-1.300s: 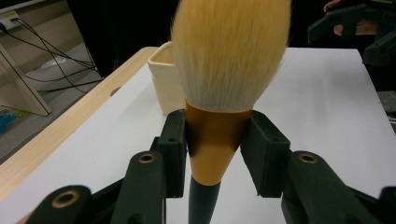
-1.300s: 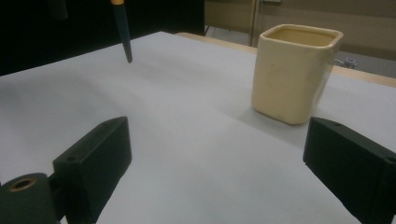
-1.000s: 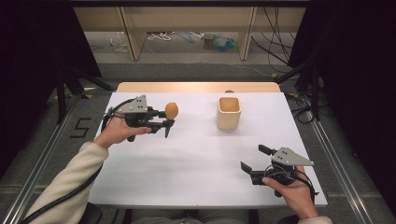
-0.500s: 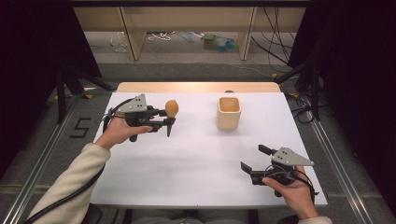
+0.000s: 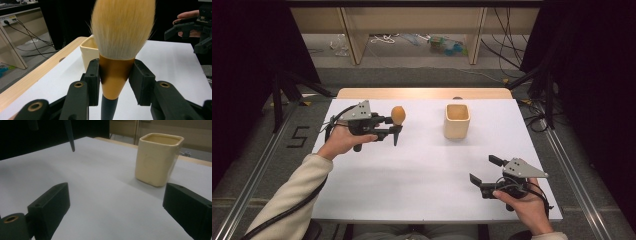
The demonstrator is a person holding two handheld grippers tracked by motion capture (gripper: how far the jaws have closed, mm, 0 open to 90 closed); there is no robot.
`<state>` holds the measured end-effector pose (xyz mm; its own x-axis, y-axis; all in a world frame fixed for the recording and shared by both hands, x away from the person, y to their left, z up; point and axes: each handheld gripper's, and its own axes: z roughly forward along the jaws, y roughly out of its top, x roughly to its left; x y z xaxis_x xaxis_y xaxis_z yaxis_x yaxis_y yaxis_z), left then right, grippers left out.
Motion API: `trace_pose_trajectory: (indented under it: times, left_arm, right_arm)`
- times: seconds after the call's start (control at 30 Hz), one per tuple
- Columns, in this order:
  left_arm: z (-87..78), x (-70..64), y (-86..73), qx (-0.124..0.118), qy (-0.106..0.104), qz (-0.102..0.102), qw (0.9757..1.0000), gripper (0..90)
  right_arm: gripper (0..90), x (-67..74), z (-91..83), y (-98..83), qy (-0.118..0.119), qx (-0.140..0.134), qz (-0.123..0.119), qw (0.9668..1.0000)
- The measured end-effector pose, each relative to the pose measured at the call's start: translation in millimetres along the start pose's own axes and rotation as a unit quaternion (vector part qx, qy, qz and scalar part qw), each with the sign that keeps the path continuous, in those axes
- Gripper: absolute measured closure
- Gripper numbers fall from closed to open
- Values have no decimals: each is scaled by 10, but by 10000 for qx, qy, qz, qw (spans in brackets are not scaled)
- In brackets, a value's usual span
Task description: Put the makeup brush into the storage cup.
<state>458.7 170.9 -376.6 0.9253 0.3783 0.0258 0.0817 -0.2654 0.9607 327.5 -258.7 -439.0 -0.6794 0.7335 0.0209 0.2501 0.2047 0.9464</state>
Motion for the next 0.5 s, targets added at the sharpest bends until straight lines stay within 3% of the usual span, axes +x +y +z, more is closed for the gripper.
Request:
trace_pose_trajectory:
  times: [0.4, 0.5]
  left_arm:
    - [2, 19, 45, -130, 17, 47, 9999, 622]
    - [3, 18, 53, -155, 44, 39, 9999, 623]
  right_arm:
    - [82, -1, 1, 0, -2, 12, 9, 10000]
    - [82, 7, -7, 0, 38, 85, 106, 9999]
